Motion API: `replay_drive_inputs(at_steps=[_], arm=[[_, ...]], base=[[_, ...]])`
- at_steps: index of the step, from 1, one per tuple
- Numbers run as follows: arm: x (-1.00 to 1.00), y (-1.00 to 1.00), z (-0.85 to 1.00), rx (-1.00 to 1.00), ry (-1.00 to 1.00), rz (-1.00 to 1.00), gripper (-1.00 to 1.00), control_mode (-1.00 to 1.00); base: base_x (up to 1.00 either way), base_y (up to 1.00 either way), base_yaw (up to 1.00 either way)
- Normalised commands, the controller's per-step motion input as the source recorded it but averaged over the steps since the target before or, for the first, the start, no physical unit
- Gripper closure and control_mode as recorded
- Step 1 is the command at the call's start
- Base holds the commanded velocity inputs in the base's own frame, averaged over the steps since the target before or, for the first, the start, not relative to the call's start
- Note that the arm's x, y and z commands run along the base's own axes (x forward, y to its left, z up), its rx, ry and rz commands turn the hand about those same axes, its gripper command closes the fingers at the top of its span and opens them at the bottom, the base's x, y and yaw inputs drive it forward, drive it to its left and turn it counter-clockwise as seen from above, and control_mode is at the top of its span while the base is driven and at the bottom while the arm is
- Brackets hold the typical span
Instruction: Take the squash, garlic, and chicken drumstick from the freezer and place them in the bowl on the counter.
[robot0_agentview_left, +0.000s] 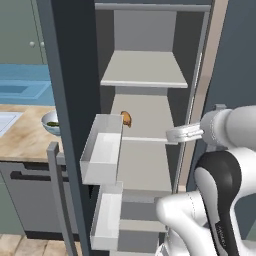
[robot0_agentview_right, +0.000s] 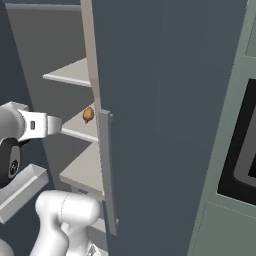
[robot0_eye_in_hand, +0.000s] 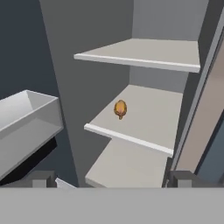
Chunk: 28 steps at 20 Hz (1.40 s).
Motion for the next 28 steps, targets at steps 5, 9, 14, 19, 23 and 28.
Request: replay_drive_inputs(at_steps=[5,9,14,19,23,28], arm=[[0.29,0.01,-0.07,0.00,-0.02,0.00,-1.00,-1.00],[0.23,0.00,-0.30,0.00,0.00,0.00,-1.00,-1.00],[0.31,0.00,-0.31,0.00,0.00,0.00,-1.00,-1.00],[0.44,0.05,-0.22,0.00,0.00,0.00,-1.00,-1.00],[0.45,0.00,-0.10,0.00,0.00,0.00,-1.00,-1.00],[0.43,0.03,-0.11,-0.03,0.00,0.00,-1.00,-1.00]], base=[[0.00,0.00,0.00],[0.00,0.00,0.00],[0.00,0.00,0.00],[0.00,0.00,0.00],[0.00,0.00,0.00],[0.00,0.00,0.00]])
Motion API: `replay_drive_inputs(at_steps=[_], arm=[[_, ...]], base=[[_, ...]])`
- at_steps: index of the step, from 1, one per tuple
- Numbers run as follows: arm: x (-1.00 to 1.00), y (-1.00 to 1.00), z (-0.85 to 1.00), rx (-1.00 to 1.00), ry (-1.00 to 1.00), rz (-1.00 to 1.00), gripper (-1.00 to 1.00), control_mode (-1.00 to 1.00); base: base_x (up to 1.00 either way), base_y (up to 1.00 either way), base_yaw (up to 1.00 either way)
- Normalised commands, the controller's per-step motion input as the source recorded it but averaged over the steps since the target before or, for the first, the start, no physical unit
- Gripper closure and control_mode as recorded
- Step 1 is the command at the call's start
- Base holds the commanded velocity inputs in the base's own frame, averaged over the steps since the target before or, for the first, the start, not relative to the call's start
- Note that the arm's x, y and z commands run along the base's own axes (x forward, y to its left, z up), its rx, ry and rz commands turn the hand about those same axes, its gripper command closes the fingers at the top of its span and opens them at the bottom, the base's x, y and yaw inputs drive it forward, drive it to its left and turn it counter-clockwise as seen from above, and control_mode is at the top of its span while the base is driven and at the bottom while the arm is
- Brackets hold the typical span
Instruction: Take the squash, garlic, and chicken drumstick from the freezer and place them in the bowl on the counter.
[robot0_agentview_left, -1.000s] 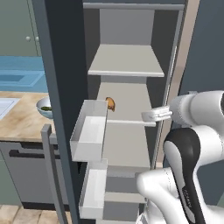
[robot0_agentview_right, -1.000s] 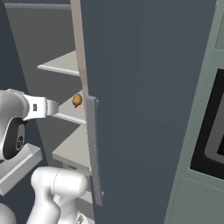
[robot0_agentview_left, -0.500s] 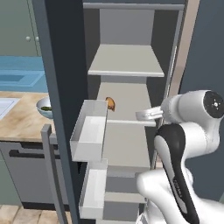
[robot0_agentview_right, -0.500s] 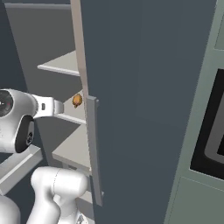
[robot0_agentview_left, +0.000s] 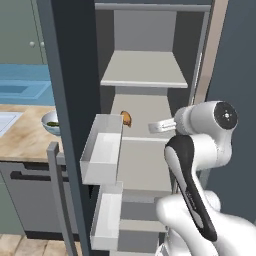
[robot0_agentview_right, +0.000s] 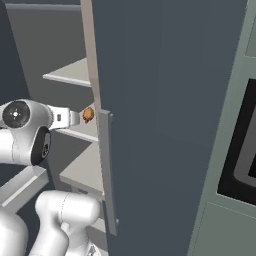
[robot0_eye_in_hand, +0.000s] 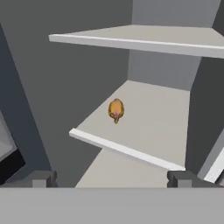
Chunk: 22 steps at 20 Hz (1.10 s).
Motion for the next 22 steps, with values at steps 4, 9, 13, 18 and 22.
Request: replay_drive_inputs(at_steps=[4,9,13,18,22], arm=[[0.30,0.10,-0.20,-0.05,0.00,-0.01,-1.00,-1.00],[0.34,0.06,-0.11,-0.04,0.00,-0.03,-1.00,-1.00],[0.24,0.06,-0.07,-0.02,0.00,-0.01,-1.00,-1.00],[0.04,-0.02,0.00,0.00,0.00,0.01,-1.00,-1.00],[0.07,0.00,0.00,0.00,0.02,0.05,-1.00,-1.00]], base=[[0.00,0.00,0.00],[0.00,0.00,0.00],[0.00,0.00,0.00],[0.00,0.00,0.00],[0.00,0.00,0.00]])
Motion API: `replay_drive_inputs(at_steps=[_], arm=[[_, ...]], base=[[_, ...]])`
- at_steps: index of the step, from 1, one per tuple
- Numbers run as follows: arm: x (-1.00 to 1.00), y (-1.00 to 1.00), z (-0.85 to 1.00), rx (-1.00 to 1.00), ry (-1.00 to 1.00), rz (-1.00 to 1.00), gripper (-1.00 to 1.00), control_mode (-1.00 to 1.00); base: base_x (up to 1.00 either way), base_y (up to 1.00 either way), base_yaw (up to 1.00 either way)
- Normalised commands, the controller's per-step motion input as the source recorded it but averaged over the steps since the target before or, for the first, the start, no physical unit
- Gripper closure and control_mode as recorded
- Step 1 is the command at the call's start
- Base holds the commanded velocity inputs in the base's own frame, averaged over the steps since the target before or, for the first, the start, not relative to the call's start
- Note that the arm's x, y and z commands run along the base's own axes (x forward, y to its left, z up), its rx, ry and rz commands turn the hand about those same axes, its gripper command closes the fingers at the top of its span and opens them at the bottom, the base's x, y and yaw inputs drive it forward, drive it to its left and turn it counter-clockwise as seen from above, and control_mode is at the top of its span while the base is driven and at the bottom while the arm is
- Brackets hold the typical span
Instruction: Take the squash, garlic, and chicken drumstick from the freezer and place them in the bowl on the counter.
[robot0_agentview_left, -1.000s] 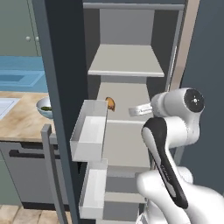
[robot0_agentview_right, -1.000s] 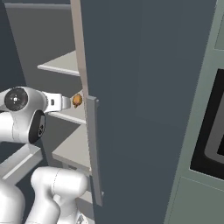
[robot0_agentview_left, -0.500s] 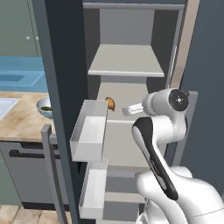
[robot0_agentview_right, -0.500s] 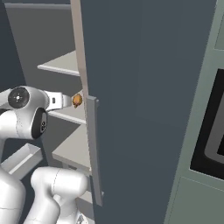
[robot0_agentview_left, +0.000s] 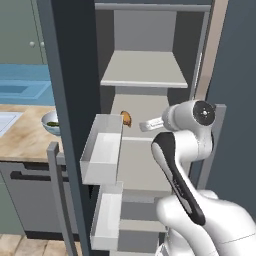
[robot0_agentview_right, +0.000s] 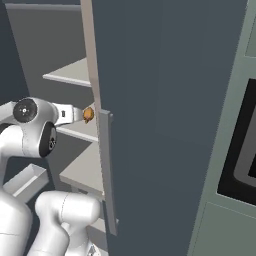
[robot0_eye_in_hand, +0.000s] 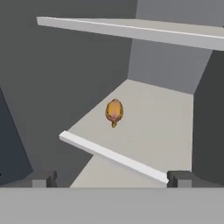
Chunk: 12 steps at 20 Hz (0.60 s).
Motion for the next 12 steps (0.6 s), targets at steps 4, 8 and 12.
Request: replay_drive_inputs(at_steps=[4,8,12], arm=[[0.22,0.00,-0.02,0.01,0.08,0.05,-1.00,-1.00],[0.28,0.00,-0.01,0.00,0.01,0.02,-1.00,-1.00],[0.25,0.00,-0.12,0.00,0.00,0.00,-1.00,-1.00]], base=[[0.00,0.00,0.00],[0.00,0.00,0.00],[0.00,0.00,0.00]])
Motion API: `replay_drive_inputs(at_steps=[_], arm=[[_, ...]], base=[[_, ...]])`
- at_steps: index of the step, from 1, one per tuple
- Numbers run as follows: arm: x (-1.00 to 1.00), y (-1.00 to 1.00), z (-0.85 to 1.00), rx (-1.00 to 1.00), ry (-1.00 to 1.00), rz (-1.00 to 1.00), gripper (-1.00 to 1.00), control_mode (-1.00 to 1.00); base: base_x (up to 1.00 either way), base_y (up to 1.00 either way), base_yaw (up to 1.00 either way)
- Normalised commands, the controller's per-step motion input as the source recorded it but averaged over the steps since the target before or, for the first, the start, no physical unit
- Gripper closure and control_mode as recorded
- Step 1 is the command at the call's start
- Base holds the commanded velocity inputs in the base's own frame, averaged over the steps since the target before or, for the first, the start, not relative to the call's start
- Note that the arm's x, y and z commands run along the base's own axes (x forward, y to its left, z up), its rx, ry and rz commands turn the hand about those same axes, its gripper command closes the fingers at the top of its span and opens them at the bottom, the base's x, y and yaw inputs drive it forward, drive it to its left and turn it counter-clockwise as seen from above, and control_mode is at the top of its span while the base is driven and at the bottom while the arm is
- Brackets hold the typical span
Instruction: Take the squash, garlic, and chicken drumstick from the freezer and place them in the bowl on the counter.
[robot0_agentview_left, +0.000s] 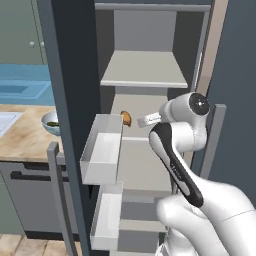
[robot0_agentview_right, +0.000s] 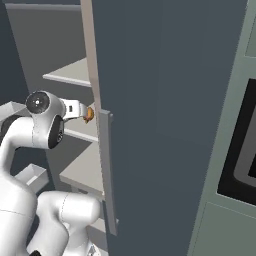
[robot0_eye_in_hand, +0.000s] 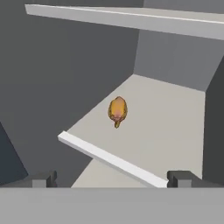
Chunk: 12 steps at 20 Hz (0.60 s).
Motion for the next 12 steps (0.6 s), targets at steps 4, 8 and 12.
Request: replay_drive_inputs(at_steps=[4,8,12], arm=[[0.23,0.14,-0.26,0.00,0.00,0.00,-1.00,-1.00],[0.06,0.03,-0.32,0.00,0.00,0.00,-1.00,-1.00],[0.26,0.09,-0.17,0.00,0.00,-0.01,-1.00,-1.00]], base=[[0.00,0.00,0.00],[0.00,0.00,0.00],[0.00,0.00,0.00]])
